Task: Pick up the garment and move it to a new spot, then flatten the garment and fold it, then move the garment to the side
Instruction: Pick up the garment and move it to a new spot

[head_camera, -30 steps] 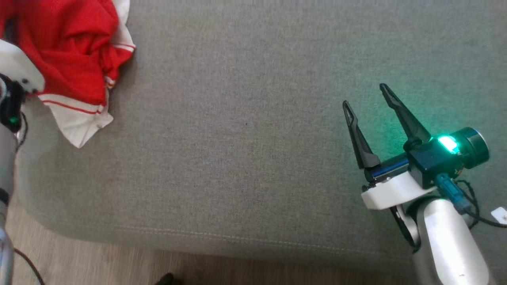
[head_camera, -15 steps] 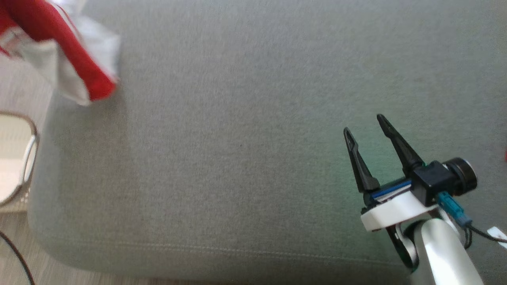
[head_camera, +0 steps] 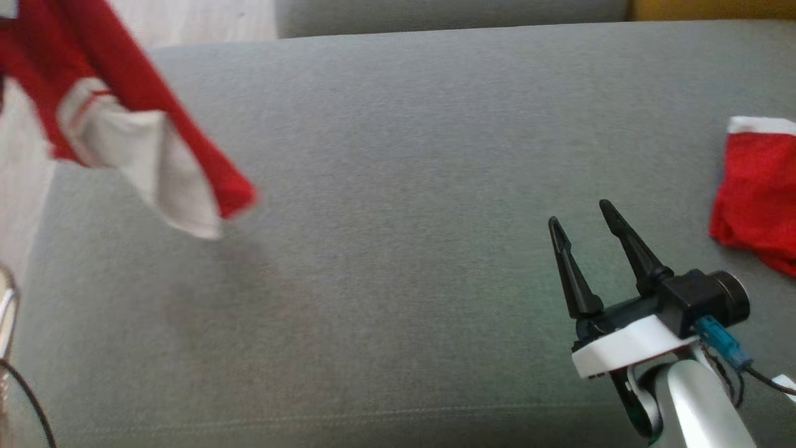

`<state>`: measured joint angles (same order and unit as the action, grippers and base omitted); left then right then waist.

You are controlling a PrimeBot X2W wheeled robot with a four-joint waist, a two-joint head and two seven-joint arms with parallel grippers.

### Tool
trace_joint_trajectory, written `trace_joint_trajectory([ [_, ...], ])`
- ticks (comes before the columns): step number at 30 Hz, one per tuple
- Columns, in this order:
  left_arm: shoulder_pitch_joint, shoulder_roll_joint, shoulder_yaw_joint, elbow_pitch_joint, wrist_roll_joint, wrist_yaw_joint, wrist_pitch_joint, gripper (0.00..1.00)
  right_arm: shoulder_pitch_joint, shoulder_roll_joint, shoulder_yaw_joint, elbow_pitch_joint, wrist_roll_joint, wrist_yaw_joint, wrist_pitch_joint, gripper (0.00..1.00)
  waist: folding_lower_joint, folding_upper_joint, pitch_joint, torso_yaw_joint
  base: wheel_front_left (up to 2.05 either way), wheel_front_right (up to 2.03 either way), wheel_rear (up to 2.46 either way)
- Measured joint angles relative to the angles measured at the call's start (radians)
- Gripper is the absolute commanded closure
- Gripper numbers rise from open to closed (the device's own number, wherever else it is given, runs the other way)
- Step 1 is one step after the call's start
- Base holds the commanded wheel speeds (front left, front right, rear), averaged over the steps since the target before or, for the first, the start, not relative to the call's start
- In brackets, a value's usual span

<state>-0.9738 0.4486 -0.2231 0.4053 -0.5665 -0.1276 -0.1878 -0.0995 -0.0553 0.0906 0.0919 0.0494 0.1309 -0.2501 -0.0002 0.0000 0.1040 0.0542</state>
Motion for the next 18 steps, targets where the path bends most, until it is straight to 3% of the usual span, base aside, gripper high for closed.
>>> trace_joint_trajectory([
  [13,0.028,-0.082,-0.115,-0.175,-0.017,0.013,0.109,1.0,-0.004,0.001,0.013,-0.023,0.04,0.0,-0.001,0.0,0.0002,0.0,0.007,-0.133,0.0,0.0,0.0],
  [18,0.027,-0.15,-0.172,-0.209,-0.017,0.018,0.131,1.0,-0.033,0.002,0.017,-0.037,0.058,0.0,-0.002,0.0,0.0002,0.0,0.022,-0.197,0.0,0.0,0.0],
])
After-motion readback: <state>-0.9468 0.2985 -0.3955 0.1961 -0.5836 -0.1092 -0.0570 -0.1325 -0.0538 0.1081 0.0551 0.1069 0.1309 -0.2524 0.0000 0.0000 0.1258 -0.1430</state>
